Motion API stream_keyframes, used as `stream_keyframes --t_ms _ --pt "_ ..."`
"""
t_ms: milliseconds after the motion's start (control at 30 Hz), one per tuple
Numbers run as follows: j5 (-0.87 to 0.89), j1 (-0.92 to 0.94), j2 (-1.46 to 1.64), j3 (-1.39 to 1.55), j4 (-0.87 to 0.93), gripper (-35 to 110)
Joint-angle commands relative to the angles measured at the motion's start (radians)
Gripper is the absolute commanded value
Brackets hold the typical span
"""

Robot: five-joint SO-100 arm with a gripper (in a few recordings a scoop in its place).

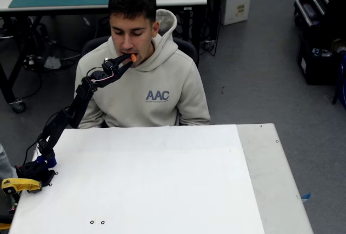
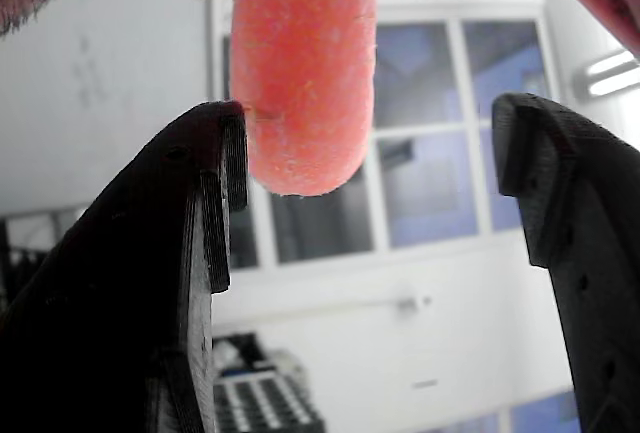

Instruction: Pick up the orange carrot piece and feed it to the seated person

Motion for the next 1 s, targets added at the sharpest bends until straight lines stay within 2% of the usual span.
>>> stream_keyframes --t_ms 0,433,533,700,800,967 --pt "-0.009 0.020 0.061 -0.091 -0.006 20" --pt "-0.008 0.175 0.060 -0.091 -0.006 20" --pt "-0.008 0.183 0.060 -0.091 -0.006 14" --pt "0.002 0.183 0.060 -0.091 -0.006 -5" --pt "0.002 0.183 0.060 -0.091 -0.005 -1" --pt "0.003 0.176 0.061 -0.091 0.002 -3"
